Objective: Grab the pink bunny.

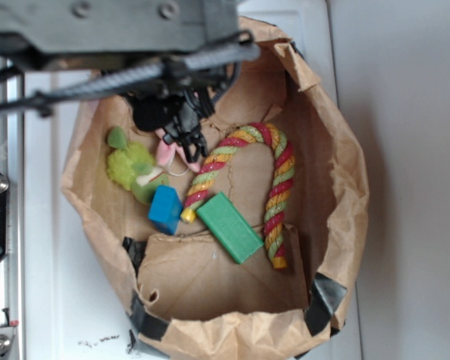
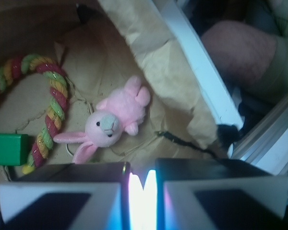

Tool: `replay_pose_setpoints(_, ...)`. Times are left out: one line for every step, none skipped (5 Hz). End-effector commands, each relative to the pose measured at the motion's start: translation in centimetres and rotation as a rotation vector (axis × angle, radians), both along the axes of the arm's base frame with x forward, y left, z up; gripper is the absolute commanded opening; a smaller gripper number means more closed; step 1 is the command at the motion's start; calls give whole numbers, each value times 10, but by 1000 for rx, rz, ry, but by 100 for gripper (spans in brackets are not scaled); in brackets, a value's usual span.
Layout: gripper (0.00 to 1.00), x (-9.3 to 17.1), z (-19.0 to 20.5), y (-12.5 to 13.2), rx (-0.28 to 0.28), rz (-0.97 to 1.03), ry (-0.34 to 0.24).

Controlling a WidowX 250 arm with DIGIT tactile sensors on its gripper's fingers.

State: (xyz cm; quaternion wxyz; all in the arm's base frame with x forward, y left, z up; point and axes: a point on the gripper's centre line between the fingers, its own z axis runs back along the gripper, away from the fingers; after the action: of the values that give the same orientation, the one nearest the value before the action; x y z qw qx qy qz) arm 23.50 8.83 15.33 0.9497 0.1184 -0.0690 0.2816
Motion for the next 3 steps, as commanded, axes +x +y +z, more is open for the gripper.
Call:
replay_pose_setpoints(22, 13, 18, 22, 7, -123, -78)
replay_pose_setpoints(100, 18, -2, 19, 6, -107, -59)
replay_pose_setpoints(100, 21, -30, 11, -40, 18, 6)
